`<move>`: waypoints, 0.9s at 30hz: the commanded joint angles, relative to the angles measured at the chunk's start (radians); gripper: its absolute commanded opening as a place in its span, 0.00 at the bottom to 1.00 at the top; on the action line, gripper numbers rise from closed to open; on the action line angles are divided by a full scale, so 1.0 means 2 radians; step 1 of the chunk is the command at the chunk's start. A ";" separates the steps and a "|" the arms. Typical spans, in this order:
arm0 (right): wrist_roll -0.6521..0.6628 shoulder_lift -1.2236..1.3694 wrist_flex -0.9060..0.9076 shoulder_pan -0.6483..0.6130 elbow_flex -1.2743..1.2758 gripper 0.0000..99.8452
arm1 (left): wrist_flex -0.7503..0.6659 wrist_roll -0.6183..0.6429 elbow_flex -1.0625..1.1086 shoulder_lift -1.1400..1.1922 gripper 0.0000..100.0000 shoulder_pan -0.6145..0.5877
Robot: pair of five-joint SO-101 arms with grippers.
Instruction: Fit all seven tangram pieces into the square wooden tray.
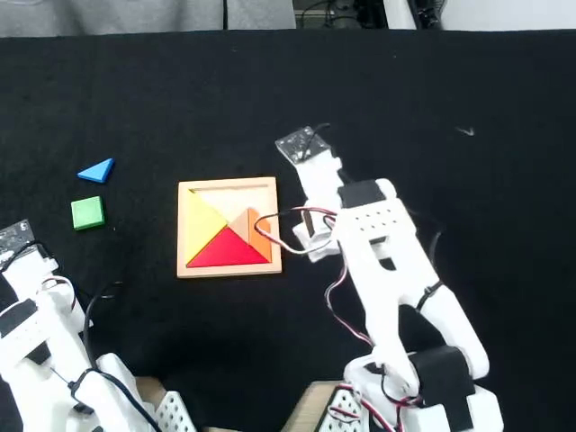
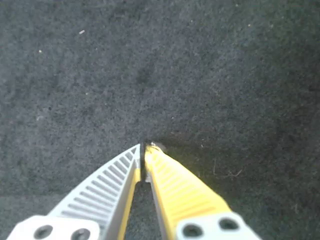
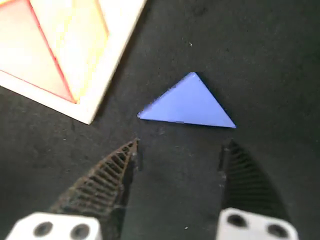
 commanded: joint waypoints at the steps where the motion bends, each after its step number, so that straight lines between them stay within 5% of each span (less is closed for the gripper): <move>1: 0.044 -0.023 -0.012 0.018 -0.005 0.26 | -0.005 -0.005 -0.002 -0.008 0.03 0.003; 5: 0.052 -0.023 -0.056 0.036 -0.010 0.24 | -0.005 -0.005 -0.002 -0.008 0.03 0.003; 9: 0.051 0.013 -0.140 0.096 -0.016 0.01 | -0.005 -0.005 -0.001 -0.008 0.03 0.003; 18: 0.088 0.265 -0.123 0.122 -0.171 0.01 | -0.005 -0.005 -0.001 -0.008 0.03 0.003; 27: 0.167 0.282 -0.026 0.119 -0.181 0.01 | -0.005 -0.005 -0.001 -0.008 0.03 0.003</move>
